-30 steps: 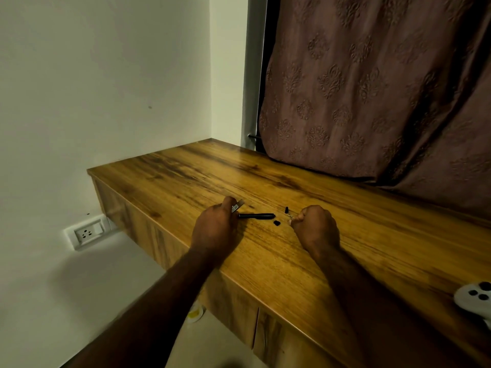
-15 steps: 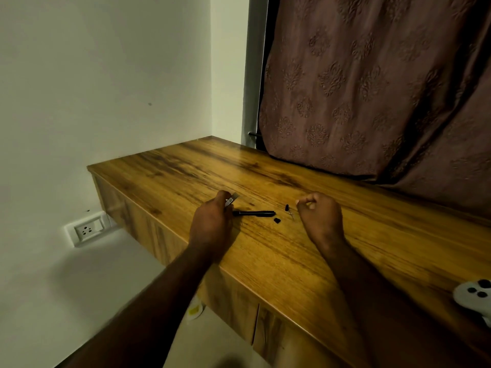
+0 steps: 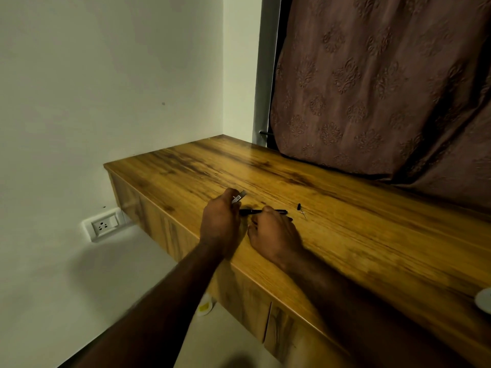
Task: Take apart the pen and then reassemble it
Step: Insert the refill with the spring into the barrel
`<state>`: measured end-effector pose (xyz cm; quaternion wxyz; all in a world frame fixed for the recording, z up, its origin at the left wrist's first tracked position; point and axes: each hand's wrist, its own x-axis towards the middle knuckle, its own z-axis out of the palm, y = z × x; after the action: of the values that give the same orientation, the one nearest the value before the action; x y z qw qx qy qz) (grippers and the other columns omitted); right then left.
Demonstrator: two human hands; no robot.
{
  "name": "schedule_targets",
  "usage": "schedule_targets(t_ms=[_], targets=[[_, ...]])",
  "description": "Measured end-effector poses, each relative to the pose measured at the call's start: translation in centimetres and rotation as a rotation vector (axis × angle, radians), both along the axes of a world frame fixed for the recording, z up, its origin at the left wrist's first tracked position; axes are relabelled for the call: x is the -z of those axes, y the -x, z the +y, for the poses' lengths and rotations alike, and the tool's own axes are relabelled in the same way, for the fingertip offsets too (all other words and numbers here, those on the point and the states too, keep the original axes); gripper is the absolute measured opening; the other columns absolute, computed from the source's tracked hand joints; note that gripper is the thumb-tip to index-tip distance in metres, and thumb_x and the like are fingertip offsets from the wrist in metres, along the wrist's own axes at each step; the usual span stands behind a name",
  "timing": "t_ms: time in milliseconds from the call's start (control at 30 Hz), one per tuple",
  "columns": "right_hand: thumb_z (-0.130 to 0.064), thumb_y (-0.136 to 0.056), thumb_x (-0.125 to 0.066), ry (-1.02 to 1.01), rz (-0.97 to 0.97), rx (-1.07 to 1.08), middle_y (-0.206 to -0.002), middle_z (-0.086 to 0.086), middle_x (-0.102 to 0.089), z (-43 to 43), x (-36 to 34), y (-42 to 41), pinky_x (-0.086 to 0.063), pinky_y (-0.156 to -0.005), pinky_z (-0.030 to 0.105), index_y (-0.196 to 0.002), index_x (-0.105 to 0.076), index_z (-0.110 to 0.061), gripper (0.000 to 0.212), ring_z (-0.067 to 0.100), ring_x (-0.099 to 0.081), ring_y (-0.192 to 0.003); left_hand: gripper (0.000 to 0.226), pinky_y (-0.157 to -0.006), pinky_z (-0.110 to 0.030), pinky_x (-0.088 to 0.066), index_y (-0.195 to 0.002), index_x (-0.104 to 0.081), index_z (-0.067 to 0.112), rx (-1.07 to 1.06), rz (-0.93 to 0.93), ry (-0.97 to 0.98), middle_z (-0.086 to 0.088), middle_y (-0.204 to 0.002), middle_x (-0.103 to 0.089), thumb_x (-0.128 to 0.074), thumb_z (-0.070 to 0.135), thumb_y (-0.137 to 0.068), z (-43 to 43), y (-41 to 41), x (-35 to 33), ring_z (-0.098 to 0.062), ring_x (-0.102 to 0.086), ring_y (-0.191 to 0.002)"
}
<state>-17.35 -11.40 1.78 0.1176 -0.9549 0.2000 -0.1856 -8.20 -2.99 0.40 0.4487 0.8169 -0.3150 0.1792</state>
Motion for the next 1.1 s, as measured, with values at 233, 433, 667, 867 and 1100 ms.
schedule_targets(t_ms=[233,433,667,867,1100], targets=[[-0.059,-0.085,-0.053,-0.046,0.012,-0.142,-0.116,-0.001,-0.055,0.2,0.9,2.9,-0.051,-0.085,0.037,-0.12,-0.065,-0.021,0.053,0.017,-0.054,-0.107,0.015,-0.06,-0.03,-0.047,-0.106,-0.059,0.019,0.009,0.041,-0.001,-0.003,-0.086,-0.066,-0.05,0.016,-0.094,-0.1,-0.2,0.2,-0.017,-0.059,-0.073],[-0.066,-0.078,-0.047,0.063,0.019,-0.258,-0.118,-0.008,-0.053,1.8,1.7,5.9,-0.049,-0.084,0.032,-0.125,-0.061,-0.025,0.065,0.011,-0.047,-0.111,0.018,-0.069,-0.033,-0.054,-0.106,-0.063,0.02,0.112,0.037,0.042,-0.001,-0.092,-0.07,-0.055,0.014,-0.091,0.4,-0.2,0.1,-0.016,-0.065,-0.081],[-0.039,-0.088,-0.06,0.038,-0.072,-0.316,-0.105,-0.009,-0.059,3.6,1.8,6.0,-0.042,-0.066,0.023,-0.107,-0.068,-0.025,0.025,0.01,-0.057,-0.09,0.018,-0.069,-0.03,-0.057,-0.101,-0.065,0.027,0.151,0.056,0.088,0.01,-0.087,-0.068,-0.06,0.015,-0.089,3.7,0.0,1.3,-0.007,-0.066,-0.081],[-0.037,-0.089,-0.061,0.021,-0.091,-0.272,-0.099,-0.012,-0.061,4.0,1.5,6.3,-0.039,-0.061,0.022,-0.097,-0.071,-0.027,0.016,0.009,-0.057,-0.081,0.02,-0.064,-0.041,-0.058,-0.105,-0.067,0.022,0.175,0.076,0.161,0.008,-0.085,-0.071,-0.061,0.013,-0.088,4.1,1.2,1.7,-0.007,-0.067,-0.074],[-0.036,-0.095,-0.05,0.095,-0.063,-0.333,-0.105,-0.007,-0.06,4.0,1.2,6.6,-0.048,-0.07,0.03,-0.103,-0.07,-0.025,0.024,0.015,-0.06,-0.089,0.02,-0.05,-0.044,-0.055,-0.101,-0.064,0.023,0.205,0.069,0.049,0.003,-0.071,-0.068,-0.055,0.03,-0.086,4.1,1.1,1.5,-0.011,-0.064,-0.054]])
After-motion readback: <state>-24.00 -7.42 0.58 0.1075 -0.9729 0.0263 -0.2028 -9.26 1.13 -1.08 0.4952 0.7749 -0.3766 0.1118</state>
